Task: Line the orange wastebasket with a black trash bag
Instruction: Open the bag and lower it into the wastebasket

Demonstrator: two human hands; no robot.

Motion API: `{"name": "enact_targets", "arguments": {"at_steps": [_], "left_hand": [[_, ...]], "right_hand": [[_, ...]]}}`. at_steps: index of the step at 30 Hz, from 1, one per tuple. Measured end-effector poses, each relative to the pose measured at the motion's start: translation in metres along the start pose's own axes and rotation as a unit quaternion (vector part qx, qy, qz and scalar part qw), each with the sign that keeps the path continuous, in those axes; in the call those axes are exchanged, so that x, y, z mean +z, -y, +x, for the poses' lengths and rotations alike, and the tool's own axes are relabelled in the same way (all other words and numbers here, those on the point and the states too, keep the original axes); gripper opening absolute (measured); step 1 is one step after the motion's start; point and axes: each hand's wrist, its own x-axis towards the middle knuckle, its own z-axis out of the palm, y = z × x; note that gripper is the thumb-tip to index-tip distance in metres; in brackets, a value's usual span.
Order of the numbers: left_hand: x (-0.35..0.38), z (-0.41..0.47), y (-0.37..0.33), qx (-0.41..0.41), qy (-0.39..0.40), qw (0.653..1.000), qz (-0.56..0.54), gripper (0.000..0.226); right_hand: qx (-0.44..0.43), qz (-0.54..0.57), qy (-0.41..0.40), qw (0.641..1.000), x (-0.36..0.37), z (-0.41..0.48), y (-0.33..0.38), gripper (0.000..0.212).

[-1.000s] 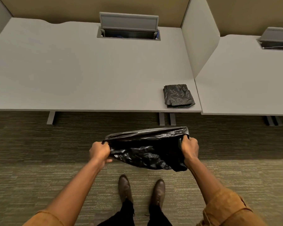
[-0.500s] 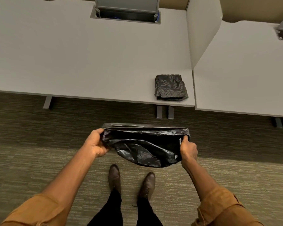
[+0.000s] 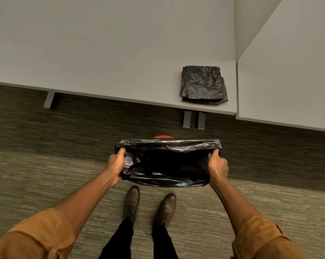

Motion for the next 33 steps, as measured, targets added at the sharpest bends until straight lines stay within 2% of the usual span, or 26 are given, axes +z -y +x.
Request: {"name": "enact_targets", "arguments": {"at_steps": [4, 7, 9, 11, 15, 16, 19, 21, 25, 29, 31, 33], "left_hand": [[0.022, 0.057, 0.021, 0.006, -0.025, 0.997, 0.072, 0.040], [0.033, 0.102, 0.038, 0.006, -0.046, 0.997, 0.067, 0.047], [0.038, 0.133, 0.053, -0.006, -0.057, 0.997, 0.052, 0.052], [0.042, 0.164, 0.067, -0.041, -0.048, 0.998, -0.014, 0.047], [0.055, 0.217, 0.096, -0.114, -0.027, 0.980, -0.162, 0.041], [0.060, 0.229, 0.103, -0.120, -0.025, 0.977, -0.172, 0.041], [0.075, 0.259, 0.121, -0.129, -0.012, 0.976, -0.177, 0.043], [0.082, 0.273, 0.131, -0.128, 0.003, 0.977, -0.173, 0.048], [0.084, 0.297, 0.141, -0.111, -0.007, 0.975, -0.191, 0.036], [0.075, 0.317, 0.148, -0.128, -0.035, 0.979, -0.152, 0.032], [0.070, 0.325, 0.152, -0.144, -0.050, 0.978, -0.142, 0.033], [0.065, 0.329, 0.155, -0.152, -0.031, 0.978, -0.140, 0.031]], "right_hand": [[0.006, 0.010, 0.007, 1.000, 0.032, 0.029, -0.022, 0.080], [0.026, 0.046, 0.035, 0.998, 0.063, 0.058, -0.041, 0.083], [0.047, 0.102, 0.062, 0.992, 0.087, 0.084, -0.056, 0.072], [0.058, 0.165, 0.075, 0.982, 0.112, 0.106, -0.071, 0.057], [0.082, 0.203, 0.088, 0.972, 0.162, 0.138, -0.098, 0.058], [0.112, 0.238, 0.113, 0.958, 0.174, 0.144, -0.105, 0.056], [0.217, 0.381, 0.195, 0.877, 0.203, 0.161, -0.117, 0.064], [0.234, 0.413, 0.208, 0.855, 0.215, 0.173, -0.119, 0.062], [0.186, 0.422, 0.187, 0.867, 0.230, 0.189, -0.127, 0.061], [0.105, 0.327, 0.113, 0.932, 0.238, 0.196, -0.150, 0.053], [0.107, 0.269, 0.103, 0.952, 0.242, 0.194, -0.165, 0.048], [0.130, 0.252, 0.116, 0.952, 0.250, 0.197, -0.180, 0.052]]}}
